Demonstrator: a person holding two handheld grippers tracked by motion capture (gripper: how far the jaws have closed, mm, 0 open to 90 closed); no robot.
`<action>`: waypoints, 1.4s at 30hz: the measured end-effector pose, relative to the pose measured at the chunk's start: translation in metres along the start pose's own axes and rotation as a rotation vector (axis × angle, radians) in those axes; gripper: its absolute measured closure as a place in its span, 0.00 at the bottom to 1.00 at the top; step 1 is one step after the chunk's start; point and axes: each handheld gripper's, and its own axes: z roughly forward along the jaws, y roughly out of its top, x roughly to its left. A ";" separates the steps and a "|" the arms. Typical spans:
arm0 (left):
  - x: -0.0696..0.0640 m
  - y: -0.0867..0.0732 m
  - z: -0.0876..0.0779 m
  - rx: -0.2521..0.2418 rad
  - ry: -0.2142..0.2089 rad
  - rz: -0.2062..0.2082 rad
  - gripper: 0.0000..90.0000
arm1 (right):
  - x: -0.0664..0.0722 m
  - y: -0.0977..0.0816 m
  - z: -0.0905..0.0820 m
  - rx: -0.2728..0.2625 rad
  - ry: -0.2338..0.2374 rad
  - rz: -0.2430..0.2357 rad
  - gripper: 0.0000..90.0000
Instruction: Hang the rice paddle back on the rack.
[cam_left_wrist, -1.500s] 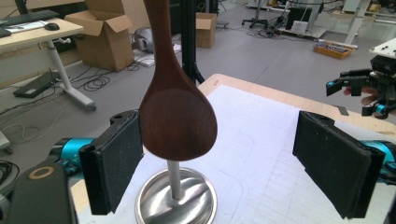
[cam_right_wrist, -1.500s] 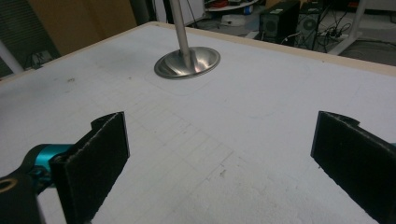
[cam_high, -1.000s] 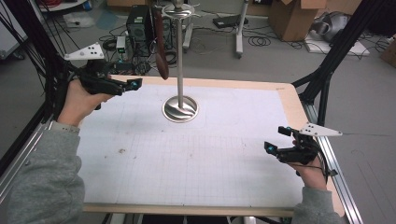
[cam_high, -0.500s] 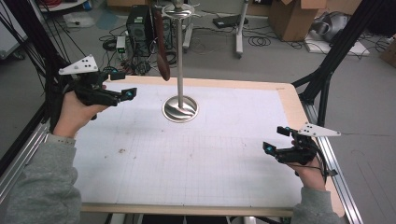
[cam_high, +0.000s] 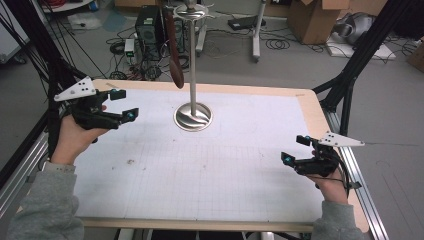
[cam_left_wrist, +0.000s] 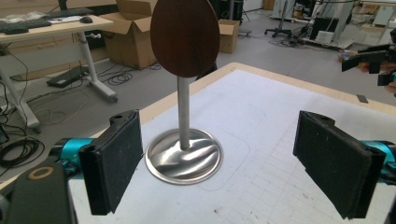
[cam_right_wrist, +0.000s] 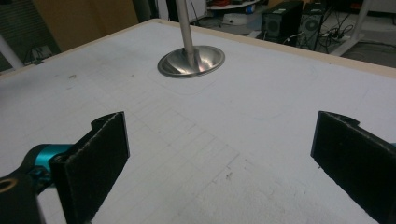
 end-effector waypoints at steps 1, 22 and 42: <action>-0.001 -0.002 -0.001 0.002 0.007 0.002 0.18 | 0.000 0.000 0.000 -0.001 -0.001 -0.003 0.03; -0.013 -0.050 -0.015 -0.005 0.040 -0.028 0.17 | -0.004 0.001 0.000 -0.027 0.001 0.004 0.03; -0.028 -0.097 -0.031 -0.042 0.063 -0.111 0.17 | -0.005 0.001 -0.004 -0.054 -0.002 0.002 0.03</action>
